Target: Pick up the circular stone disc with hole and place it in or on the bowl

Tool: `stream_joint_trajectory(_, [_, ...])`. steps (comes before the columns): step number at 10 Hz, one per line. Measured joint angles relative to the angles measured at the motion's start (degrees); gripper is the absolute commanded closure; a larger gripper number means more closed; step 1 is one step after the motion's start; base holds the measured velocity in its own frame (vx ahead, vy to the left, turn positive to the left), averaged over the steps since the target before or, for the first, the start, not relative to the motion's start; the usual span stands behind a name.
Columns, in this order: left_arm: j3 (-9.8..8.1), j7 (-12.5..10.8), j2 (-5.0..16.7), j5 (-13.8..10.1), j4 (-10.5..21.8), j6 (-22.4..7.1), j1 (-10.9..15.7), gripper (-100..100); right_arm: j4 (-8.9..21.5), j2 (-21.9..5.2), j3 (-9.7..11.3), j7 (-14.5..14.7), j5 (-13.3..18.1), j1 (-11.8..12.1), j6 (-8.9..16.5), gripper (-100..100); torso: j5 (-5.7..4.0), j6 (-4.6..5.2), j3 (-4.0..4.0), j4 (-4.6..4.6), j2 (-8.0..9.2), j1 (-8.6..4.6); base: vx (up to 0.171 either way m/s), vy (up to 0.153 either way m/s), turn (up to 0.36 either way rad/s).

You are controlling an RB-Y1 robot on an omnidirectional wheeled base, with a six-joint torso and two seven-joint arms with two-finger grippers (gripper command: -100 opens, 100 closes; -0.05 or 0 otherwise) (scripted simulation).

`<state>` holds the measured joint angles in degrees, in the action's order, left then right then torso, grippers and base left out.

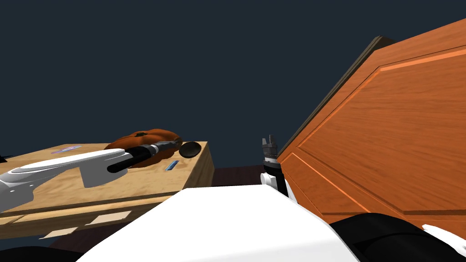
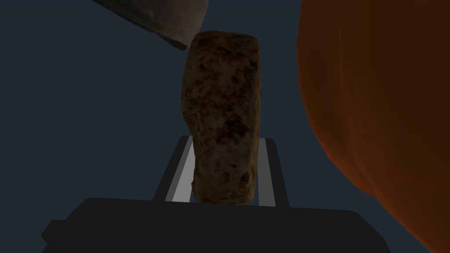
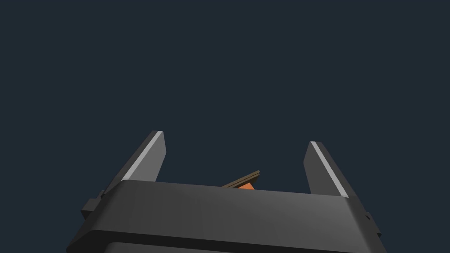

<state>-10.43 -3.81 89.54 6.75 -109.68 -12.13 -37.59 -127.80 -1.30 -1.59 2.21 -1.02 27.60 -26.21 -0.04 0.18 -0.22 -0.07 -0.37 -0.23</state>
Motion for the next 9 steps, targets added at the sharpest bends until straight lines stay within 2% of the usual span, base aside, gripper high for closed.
stream_joint_trajectory(1, [-0.5,-0.56,1.32,-0.92,-0.96,-0.64,-0.27,100,0.0,0.0,0.0,0.0,0.0,0.0,0.0,0,0.02,0.01,0.05,0.02,0.09,-0.02,0.005,-0.003,0.065])
stream_joint_trajectory(2, [-2.27,-1.21,2.88,-2.24,-2.14,-1.03,-1.77,100,0.0,0.0,0.0,0.0,0.0,-0.01,0.0,0,0.02,-0.01,0.13,0.05,0.22,-0.02,-0.026,0.009,0.069])
stream_joint_trajectory(3, [-2.24,-1.73,3.84,-3.16,-3.2,-1.62,-1.38,100,0.0,0.0,0.0,0.0,0.0,-0.01,0.0,0,0.12,0.04,0.18,0.03,0.35,0.01,-0.043,0.006,0.031])
stream_joint_trajectory(6, [-4.65,-2.82,6.73,-6.61,-6.75,-3.11,-3.34,100,0.0,0.0,0.0,0.0,0.0,-0.02,0.0,0,0.31,0.15,0.17,-0.08,0.46,0.05,-0.071,0.012,0.03])
stream_joint_trajectory(7, [-5.07,-3.01,7.2,-7.54,-7.77,-3.42,-3.63,100,0.0,0.0,0.01,0.0,0.0,-0.03,0.0,0,0.42,0.19,0.13,-0.16,0.45,0.05,-0.094,0.01,0.027])
stream_joint_trajectory(8, [-3.96,-3.37,7.59,-8.0,-8.61,-3.81,-2.53,100,0.01,0.0,0.01,0.0,0.0,-0.03,0.01,0,0.53,0.25,0.04,-0.27,0.39,0.08,-0.045,0.003,0.001])
stream_joint_trajectory(9, [-3.76,-3.46,7.62,-8.04,-8.75,-3.88,-2.42,-100,0.01,0.0,0.01,0.0,0.0,-0.02,0.01,0,0.54,0.26,-0.09,-0.32,0.16,0.12,-0.011,-0.001,0.001])
